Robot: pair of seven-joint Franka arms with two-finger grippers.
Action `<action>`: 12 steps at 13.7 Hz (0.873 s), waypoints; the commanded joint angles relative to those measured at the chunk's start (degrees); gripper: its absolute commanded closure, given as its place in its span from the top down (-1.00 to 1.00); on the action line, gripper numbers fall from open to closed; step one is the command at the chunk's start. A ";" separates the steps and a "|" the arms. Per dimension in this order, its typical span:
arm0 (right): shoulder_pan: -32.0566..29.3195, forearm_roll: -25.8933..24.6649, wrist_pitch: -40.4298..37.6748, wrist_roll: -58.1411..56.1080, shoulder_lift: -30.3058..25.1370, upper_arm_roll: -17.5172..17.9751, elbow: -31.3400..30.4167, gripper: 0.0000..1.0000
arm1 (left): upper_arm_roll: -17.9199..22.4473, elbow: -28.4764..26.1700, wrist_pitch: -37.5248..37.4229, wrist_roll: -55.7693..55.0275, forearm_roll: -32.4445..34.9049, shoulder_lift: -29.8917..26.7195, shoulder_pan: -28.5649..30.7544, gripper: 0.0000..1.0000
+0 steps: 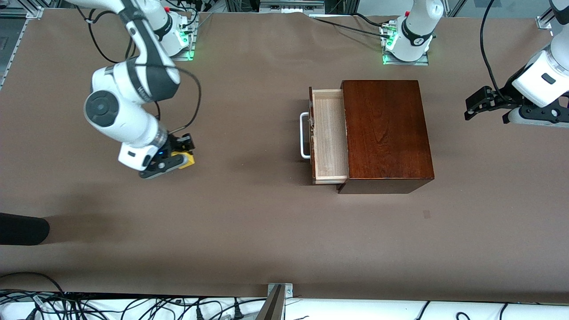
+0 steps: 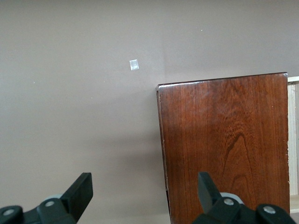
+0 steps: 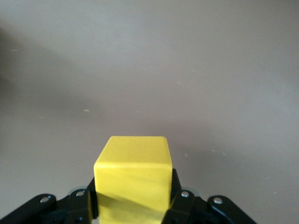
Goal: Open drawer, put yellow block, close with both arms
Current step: 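Lift the yellow cube with the right gripper and carry it over the drawer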
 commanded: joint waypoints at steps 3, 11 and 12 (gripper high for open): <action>13.12 -1.42 -11.16 -0.75 10.25 -0.29 20.53 -1.00 | -0.01 -0.09 -0.68 0.38 -0.81 -0.71 0.02 1.00; 31.24 -10.64 -11.17 -7.52 19.13 -0.38 35.66 -1.00 | -0.10 0.34 -0.77 0.30 -0.81 -0.62 -0.06 1.00; 31.86 -10.65 -10.73 -7.69 20.18 -0.29 36.71 -1.00 | -0.01 0.61 -0.77 0.30 -0.81 -0.45 -0.06 1.00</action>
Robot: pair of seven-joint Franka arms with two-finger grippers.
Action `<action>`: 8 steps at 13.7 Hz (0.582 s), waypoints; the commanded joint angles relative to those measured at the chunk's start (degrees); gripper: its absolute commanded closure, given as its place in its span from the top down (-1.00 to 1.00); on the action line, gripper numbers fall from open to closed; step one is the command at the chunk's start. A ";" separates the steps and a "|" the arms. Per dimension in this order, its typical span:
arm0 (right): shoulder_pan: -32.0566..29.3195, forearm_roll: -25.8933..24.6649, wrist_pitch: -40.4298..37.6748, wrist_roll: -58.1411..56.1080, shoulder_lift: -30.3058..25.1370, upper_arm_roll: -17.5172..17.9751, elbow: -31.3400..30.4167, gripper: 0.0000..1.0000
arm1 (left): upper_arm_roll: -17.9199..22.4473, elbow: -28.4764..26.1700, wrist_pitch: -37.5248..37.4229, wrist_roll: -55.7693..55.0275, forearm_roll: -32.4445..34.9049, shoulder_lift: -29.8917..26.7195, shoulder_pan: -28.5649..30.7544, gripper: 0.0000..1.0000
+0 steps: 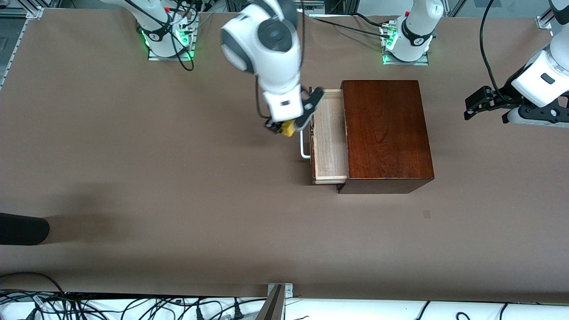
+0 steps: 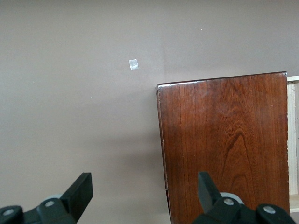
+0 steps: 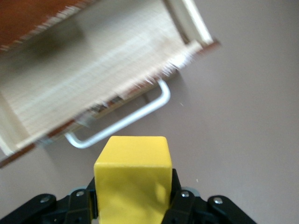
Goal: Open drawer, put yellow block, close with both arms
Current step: 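Lift the yellow cube with the right gripper and carry it over the drawer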
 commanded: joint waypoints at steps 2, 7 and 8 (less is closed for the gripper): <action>4.68 -1.80 -1.97 -2.36 6.70 -0.62 10.12 -1.00 | -0.01 0.59 -0.67 0.30 -0.81 -0.44 -0.06 1.00; 7.94 -3.65 -0.03 -9.29 8.98 -0.80 10.39 -1.00 | 0.08 0.59 -0.67 0.30 -0.81 -0.44 -0.06 1.00; 8.90 -3.65 0.05 -10.52 10.21 -1.15 10.57 -1.00 | 0.08 0.59 -0.67 0.30 -0.81 -0.44 -0.06 1.00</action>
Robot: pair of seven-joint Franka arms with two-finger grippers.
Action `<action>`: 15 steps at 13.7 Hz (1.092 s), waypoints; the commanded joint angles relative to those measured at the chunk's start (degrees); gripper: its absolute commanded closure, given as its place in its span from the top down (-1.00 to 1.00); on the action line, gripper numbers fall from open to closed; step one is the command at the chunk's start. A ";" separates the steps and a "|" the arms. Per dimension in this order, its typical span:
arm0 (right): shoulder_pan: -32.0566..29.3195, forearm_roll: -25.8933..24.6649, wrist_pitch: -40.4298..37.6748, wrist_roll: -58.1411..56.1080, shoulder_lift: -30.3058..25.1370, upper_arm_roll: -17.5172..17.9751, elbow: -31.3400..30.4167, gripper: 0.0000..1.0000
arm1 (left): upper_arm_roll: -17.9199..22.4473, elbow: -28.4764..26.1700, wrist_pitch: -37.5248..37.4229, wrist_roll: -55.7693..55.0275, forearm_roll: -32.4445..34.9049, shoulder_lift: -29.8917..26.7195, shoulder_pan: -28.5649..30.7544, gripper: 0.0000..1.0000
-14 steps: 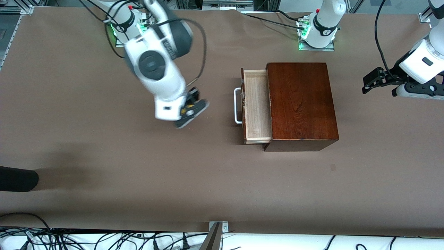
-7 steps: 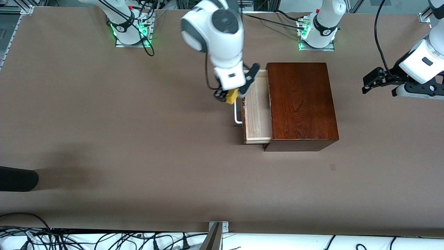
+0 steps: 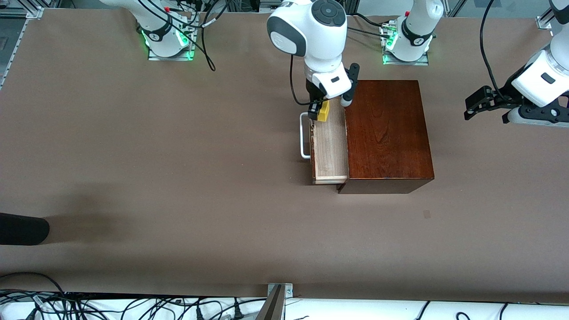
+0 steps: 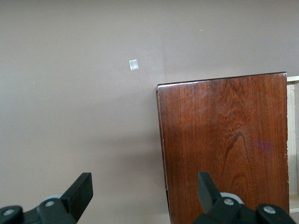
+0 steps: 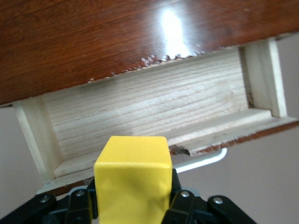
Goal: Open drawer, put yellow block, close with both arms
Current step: 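Lift the yellow cube with the right gripper and carry it over the drawer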
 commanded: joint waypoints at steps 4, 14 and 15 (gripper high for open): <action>3.05 -3.31 1.19 -4.85 4.89 -0.81 4.55 -1.00 | 0.09 0.52 -0.76 0.30 -0.81 -0.44 -0.06 1.00; 3.23 -5.42 3.48 -9.07 8.40 -0.90 4.46 -1.00 | 0.09 0.52 -0.85 0.30 -0.81 -0.44 -0.06 1.00; 3.23 -5.42 3.48 -10.29 8.49 -0.90 4.46 -1.00 | 0.09 0.52 -0.85 0.30 -0.81 -0.44 -0.06 1.00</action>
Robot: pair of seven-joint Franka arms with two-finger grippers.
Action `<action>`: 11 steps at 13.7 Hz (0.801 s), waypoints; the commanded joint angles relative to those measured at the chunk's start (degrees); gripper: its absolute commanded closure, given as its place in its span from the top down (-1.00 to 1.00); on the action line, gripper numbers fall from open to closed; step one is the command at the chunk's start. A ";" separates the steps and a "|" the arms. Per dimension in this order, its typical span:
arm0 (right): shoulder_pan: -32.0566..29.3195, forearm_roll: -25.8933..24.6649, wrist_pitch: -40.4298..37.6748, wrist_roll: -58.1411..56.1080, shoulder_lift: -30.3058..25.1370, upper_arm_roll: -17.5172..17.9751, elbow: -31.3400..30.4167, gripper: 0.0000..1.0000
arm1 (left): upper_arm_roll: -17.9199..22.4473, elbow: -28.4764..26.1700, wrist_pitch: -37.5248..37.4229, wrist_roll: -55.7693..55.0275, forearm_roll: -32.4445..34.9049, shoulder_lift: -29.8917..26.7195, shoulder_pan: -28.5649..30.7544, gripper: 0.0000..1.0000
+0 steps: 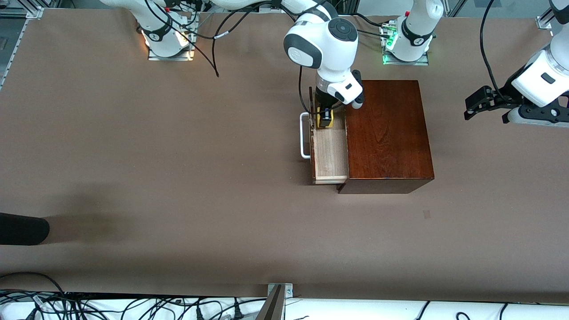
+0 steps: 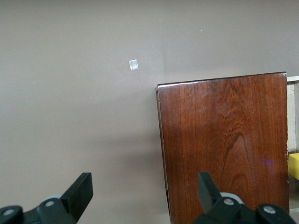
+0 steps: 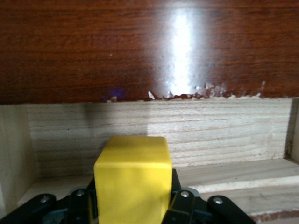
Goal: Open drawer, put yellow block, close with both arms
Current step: 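Lower the cube into the drawer and open the right gripper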
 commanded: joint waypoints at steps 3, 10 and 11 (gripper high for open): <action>0.47 -0.94 -0.63 -2.97 1.45 -0.40 1.95 -1.00 | 0.00 0.52 -0.85 0.30 -0.81 -0.44 -0.15 1.00; -0.94 -0.85 0.86 -4.73 4.00 -0.40 1.86 -1.00 | 0.00 0.52 -0.85 0.30 -0.81 -0.44 -0.15 1.00; -1.03 -0.85 0.95 -4.73 4.00 -0.40 1.86 -1.00 | 0.09 0.52 -0.85 0.30 -0.81 -0.44 -0.15 1.00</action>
